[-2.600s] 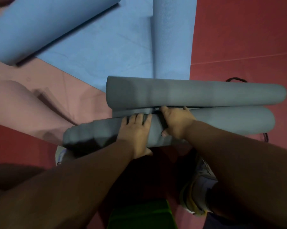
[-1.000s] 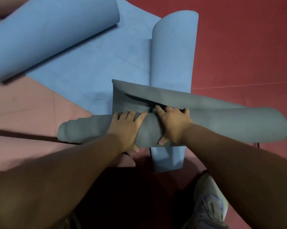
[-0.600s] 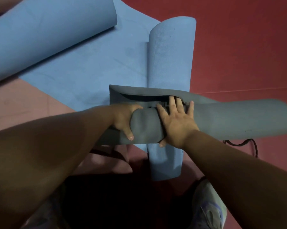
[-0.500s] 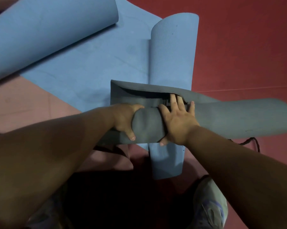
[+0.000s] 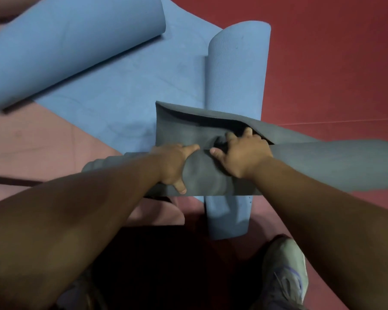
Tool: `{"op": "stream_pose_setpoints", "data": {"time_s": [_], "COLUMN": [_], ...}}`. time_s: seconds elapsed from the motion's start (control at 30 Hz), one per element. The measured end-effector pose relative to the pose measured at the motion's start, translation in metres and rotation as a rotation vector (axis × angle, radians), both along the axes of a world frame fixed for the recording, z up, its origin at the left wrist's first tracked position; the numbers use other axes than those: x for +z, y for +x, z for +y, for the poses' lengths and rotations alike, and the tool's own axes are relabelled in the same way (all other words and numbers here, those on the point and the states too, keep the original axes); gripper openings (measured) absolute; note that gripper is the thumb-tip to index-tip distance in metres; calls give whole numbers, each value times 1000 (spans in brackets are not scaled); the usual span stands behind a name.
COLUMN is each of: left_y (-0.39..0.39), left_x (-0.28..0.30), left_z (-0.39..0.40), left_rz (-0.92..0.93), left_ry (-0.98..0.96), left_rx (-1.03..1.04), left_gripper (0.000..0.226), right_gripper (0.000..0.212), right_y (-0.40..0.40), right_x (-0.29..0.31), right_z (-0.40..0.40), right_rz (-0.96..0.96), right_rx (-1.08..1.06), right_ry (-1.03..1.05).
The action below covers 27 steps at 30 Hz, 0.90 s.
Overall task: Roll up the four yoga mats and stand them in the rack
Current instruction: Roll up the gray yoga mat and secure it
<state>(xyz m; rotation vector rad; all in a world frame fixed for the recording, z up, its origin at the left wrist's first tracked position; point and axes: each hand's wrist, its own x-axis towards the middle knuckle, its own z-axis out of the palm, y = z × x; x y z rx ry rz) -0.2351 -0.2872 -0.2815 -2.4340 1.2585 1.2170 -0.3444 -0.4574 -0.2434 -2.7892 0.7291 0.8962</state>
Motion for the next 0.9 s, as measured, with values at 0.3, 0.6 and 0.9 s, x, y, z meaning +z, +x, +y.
{"op": "stream_pose_setpoints", "data": {"time_s": [0.3,0.6,0.9], "left_y": [-39,-65,-76], "left_x": [1,-2,-5], "left_z": [30,42,38], "left_rz": [-189,-297,-404], "left_ry": [-136,-172,-109], "left_rx": [13,19,-52], "left_gripper": [125,111,122], "right_gripper": [78,77,77], "right_y": [-7,-28,-37], "right_x": [5,-1,-8], "right_z": [-6,-17,-24], "right_rz": [1,-125,1], "right_rx": [-90,-42,-223], "right_ry": [-188,-107,-4]}}
